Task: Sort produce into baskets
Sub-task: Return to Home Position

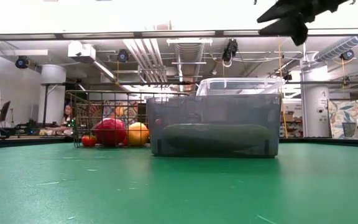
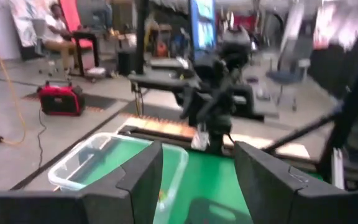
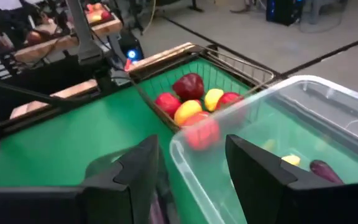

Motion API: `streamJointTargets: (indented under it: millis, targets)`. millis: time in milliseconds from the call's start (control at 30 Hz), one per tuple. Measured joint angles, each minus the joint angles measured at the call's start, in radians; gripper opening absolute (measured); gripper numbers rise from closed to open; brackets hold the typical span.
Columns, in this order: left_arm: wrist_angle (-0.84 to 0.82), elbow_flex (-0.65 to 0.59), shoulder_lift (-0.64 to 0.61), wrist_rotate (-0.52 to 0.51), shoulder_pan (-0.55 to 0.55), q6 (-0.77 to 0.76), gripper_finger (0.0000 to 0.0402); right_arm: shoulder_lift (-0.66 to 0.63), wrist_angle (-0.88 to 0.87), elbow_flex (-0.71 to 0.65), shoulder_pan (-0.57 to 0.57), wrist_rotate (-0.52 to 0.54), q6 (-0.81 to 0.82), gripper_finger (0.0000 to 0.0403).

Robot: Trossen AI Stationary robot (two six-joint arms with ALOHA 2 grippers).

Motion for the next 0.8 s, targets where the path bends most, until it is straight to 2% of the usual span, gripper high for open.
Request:
streamJointTargets:
  millis: [167, 333, 433, 500, 567, 633, 800]
  targets:
    - [0.239, -0.196, -0.138, 0.016, 0.039, 0.012, 0.018, -0.142, 0.04, -0.122, -0.001, 0.003, -0.013, 0.0177]
    - [0.229, -0.327, -0.333, -0.01, 0.037, -0.029, 0.018, -0.272, 0.025, -0.198, -0.001, 0.011, 0.026, 0.0176]
    - [0.233, -0.396, -0.433, -0.109, 0.039, -0.033, 0.018, -0.334, -0.027, -0.218, -0.001, 0.011, 0.065, 0.018]
    - [0.229, -0.445, -0.499, -0.187, 0.039, -0.032, 0.018, -0.367, -0.097, -0.22, -0.001, 0.051, 0.066, 0.0182]
    - [0.229, -0.497, -0.563, -0.216, 0.039, -0.034, 0.018, -0.389, -0.161, -0.22, -0.001, 0.09, 0.088, 0.0183]
    - [0.234, -0.546, -0.624, -0.221, 0.039, -0.051, 0.018, -0.407, -0.19, -0.223, -0.001, 0.088, 0.14, 0.0182]
    - [0.241, -0.66, -0.757, -0.253, 0.043, -0.126, 0.018, -0.455, -0.155, -0.241, -0.001, -0.009, 0.012, 0.0184]
